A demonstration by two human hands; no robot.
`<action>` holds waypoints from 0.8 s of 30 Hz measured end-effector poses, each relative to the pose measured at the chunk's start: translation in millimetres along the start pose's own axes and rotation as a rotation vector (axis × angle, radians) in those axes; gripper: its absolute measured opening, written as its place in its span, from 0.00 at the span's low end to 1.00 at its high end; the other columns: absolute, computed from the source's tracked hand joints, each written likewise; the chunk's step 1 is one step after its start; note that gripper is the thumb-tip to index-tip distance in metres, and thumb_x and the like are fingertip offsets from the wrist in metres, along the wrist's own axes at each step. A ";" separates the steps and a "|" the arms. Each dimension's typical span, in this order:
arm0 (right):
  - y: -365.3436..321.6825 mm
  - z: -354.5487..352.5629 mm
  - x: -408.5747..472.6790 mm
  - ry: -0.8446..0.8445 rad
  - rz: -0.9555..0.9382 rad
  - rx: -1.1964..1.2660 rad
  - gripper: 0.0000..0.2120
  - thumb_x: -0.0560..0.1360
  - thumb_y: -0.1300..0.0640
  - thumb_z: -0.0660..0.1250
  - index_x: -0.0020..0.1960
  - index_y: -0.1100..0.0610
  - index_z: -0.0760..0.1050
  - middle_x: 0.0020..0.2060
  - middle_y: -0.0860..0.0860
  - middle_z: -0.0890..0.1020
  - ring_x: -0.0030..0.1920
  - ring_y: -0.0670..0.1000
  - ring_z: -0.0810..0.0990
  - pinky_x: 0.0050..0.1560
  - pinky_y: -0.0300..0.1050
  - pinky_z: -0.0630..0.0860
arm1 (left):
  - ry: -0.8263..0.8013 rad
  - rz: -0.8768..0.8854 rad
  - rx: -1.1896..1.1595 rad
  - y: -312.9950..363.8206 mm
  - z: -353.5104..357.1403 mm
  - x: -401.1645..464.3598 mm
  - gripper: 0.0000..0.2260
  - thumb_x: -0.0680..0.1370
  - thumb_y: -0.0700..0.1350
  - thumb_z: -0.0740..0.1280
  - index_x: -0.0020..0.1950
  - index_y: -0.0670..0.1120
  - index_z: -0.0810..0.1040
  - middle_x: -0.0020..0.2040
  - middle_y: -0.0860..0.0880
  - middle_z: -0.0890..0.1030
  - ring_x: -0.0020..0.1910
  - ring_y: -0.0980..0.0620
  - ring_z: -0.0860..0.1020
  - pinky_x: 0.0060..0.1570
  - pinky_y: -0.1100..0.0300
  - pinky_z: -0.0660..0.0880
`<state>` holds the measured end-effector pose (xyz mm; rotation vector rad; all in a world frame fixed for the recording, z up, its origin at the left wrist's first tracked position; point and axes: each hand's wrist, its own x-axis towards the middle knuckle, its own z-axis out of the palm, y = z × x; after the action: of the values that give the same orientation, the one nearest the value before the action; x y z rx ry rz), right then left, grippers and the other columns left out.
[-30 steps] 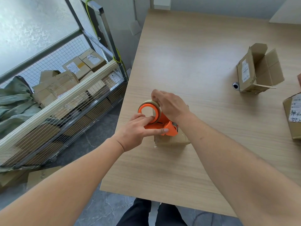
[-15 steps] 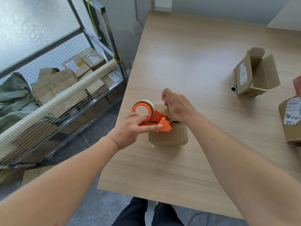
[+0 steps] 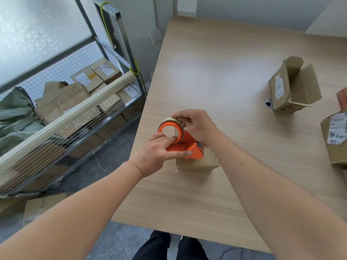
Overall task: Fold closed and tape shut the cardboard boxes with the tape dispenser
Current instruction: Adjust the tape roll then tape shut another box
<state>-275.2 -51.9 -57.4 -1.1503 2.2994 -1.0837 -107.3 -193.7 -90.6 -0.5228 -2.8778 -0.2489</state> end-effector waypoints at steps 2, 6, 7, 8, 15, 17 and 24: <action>2.2 -1.4 -0.3 0.030 -0.008 0.011 0.14 0.80 0.68 0.66 0.59 0.56 0.85 0.54 0.47 0.86 0.56 0.43 0.82 0.59 0.30 0.74 | 0.024 0.004 0.005 -1.0 2.8 -0.5 0.39 0.73 0.25 0.64 0.74 0.62 0.72 0.62 0.38 0.78 0.52 0.40 0.78 0.65 0.45 0.69; 4.6 -5.0 1.9 0.029 -0.003 0.060 0.10 0.78 0.68 0.69 0.53 0.57 0.85 0.45 0.45 0.86 0.45 0.42 0.84 0.53 0.39 0.81 | 0.049 0.008 0.010 -2.5 5.7 -1.1 0.40 0.73 0.26 0.62 0.75 0.64 0.68 0.63 0.38 0.78 0.53 0.43 0.73 0.64 0.47 0.68; 4.3 -5.7 2.9 0.026 0.012 0.079 0.10 0.78 0.68 0.69 0.52 0.57 0.85 0.43 0.45 0.86 0.44 0.44 0.84 0.52 0.41 0.82 | 0.051 0.012 0.011 -2.6 6.0 -1.2 0.41 0.73 0.26 0.62 0.75 0.64 0.67 0.63 0.39 0.78 0.52 0.43 0.73 0.63 0.47 0.68; 3.9 -6.0 3.9 0.025 0.035 0.102 0.10 0.77 0.69 0.69 0.50 0.57 0.85 0.41 0.46 0.86 0.43 0.45 0.85 0.51 0.44 0.83 | 0.051 0.015 0.013 -2.8 6.3 -1.1 0.41 0.73 0.25 0.63 0.75 0.64 0.67 0.63 0.39 0.78 0.52 0.43 0.74 0.63 0.47 0.69; 1.8 -6.2 8.6 0.025 0.159 0.210 0.06 0.76 0.68 0.72 0.46 0.58 0.84 0.40 0.50 0.86 0.42 0.52 0.85 0.49 0.50 0.85 | 0.020 0.027 0.004 -5.5 6.0 0.9 0.43 0.71 0.24 0.66 0.75 0.64 0.69 0.63 0.39 0.79 0.51 0.42 0.78 0.64 0.47 0.69; 0.1 -5.4 9.0 0.029 0.141 0.165 0.06 0.77 0.67 0.71 0.46 0.57 0.83 0.39 0.49 0.85 0.40 0.50 0.85 0.49 0.50 0.84 | 0.021 0.021 -0.002 -5.7 4.7 1.0 0.43 0.71 0.24 0.66 0.75 0.64 0.69 0.62 0.39 0.79 0.50 0.41 0.78 0.64 0.48 0.68; -1.1 3.3 3.2 0.033 0.062 0.016 0.07 0.81 0.63 0.64 0.48 0.52 0.75 0.41 0.41 0.79 0.39 0.39 0.76 0.45 0.37 0.74 | 0.033 0.010 -0.037 -8.1 6.5 1.7 0.44 0.71 0.24 0.66 0.74 0.65 0.69 0.62 0.41 0.79 0.49 0.43 0.76 0.65 0.50 0.66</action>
<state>-274.7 -56.5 -58.6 -1.0553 2.3314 -1.1040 -112.9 -199.3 -97.5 -0.5352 -2.8432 -0.3060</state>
